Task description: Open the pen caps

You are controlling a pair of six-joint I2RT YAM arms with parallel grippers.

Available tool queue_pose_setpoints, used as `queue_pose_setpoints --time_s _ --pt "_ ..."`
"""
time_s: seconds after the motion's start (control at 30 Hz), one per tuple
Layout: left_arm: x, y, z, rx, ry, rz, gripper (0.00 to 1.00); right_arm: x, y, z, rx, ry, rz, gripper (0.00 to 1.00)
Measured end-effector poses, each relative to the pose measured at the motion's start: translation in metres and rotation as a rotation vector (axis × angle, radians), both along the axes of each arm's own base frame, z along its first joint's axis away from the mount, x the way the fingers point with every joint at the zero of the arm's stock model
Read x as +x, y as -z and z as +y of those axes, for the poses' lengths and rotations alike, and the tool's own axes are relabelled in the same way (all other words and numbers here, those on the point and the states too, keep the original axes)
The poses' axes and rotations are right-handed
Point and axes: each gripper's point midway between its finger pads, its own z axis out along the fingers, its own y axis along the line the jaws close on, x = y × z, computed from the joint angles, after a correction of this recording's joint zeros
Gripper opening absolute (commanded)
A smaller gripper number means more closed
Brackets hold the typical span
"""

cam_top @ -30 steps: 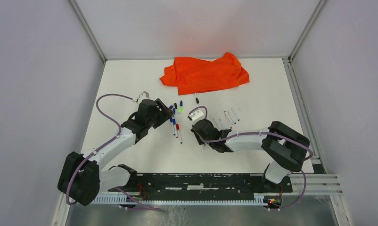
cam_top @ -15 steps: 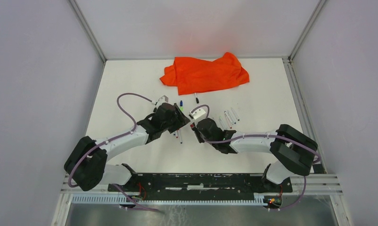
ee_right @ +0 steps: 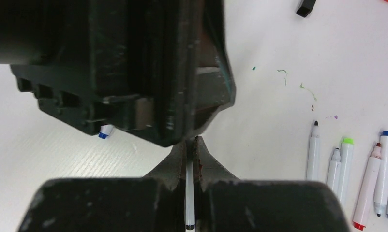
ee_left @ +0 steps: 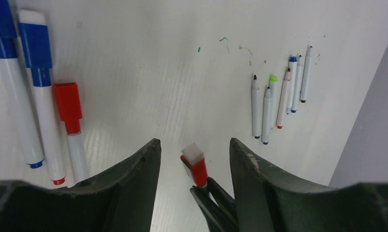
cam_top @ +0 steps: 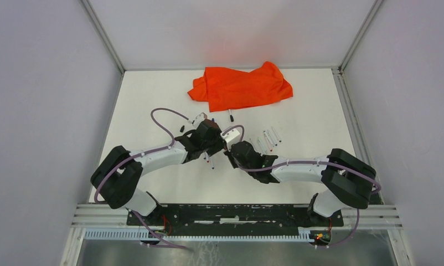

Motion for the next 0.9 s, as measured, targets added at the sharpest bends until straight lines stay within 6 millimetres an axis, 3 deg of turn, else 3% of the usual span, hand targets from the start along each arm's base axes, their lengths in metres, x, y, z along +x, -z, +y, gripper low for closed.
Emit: queue_pose_setpoints --time_s 0.23,0.8,0.9 --pt "0.006 -0.004 -0.015 -0.011 0.005 -0.001 0.52 0.001 -0.002 -0.003 -0.028 0.012 -0.032 0.0" --pt "0.0 0.005 -0.02 0.017 0.005 0.022 0.42 0.0 -0.005 -0.01 -0.108 0.049 -0.107 0.0" --pt "0.001 0.006 -0.02 0.02 0.003 0.027 0.34 0.0 -0.004 -0.012 -0.127 0.058 -0.115 0.0"
